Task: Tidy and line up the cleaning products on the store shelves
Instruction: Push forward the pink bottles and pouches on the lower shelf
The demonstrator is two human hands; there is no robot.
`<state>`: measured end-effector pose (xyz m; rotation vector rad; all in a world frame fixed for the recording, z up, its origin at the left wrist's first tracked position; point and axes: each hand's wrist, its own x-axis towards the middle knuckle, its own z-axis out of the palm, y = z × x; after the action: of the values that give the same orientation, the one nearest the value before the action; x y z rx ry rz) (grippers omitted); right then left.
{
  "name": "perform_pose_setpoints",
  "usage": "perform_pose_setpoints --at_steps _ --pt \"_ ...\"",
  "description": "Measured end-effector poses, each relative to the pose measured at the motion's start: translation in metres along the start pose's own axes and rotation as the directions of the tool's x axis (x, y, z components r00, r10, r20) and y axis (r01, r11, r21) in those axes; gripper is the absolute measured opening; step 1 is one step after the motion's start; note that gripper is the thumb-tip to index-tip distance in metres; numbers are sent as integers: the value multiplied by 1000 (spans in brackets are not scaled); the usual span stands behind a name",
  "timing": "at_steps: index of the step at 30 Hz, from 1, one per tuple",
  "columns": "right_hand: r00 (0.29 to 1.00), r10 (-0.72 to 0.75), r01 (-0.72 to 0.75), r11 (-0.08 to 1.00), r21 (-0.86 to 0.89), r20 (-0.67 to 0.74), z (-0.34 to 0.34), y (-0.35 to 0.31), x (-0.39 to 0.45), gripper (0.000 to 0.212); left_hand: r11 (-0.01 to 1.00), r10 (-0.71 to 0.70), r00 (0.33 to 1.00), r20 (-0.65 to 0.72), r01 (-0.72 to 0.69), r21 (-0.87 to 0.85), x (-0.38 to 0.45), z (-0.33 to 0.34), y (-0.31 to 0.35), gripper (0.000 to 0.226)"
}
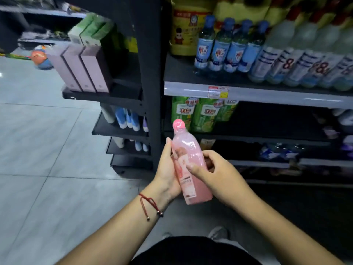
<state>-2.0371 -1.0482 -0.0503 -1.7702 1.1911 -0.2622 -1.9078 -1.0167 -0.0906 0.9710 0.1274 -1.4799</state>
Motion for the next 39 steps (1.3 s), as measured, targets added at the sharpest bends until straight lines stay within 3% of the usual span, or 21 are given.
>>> perform_pose_setpoints --at_steps 7,11,13,15,17,19,21,24,27,30,34,39 --pt "992 100 -106 991 81 70 3 28 -20 26 994 -52 999 -14 53 91 7 -25 -30 68" --pt "966 217 -253 904 345 141 3 42 -26 21 970 -51 998 35 41 241 -5 -24 -35 70" --pt "940 295 -342 789 510 174 5 47 -28 34 918 -2 998 62 -23 396 -15 -17 -37 51" --pt "895 400 -419 606 676 196 9 53 -26 52 819 78 994 74 -106 564 -24 -8 -42 29" --pt "835 506 -458 419 784 217 12 60 -21 59 695 150 983 110 -184 695 -29 -2 -49 31" --pt "792 564 -465 308 830 235 15 70 -18 61 580 142 973 182 -230 782 -32 2 -58 41" --pt "774 580 -464 245 851 255 15 79 -19 59 446 106 964 244 -265 855 -35 6 -67 54" --pt "772 573 -444 179 878 274 12 87 -21 60 98 99 943 317 -326 940 -50 16 -74 76" --pt "769 575 -450 174 876 281 5 91 -23 52 -219 75 903 423 -399 891 -61 32 -82 82" --pt "774 558 -425 106 899 300 -8 99 -26 56 -420 64 854 516 -446 790 -57 48 -95 82" --pt "763 574 -363 3 932 296 -36 123 -36 56 -483 -18 826 563 -500 719 -48 77 -116 83" --pt "749 589 -215 -218 952 304 -87 173 -58 55 -400 -195 829 524 -555 730 -29 121 -152 90"
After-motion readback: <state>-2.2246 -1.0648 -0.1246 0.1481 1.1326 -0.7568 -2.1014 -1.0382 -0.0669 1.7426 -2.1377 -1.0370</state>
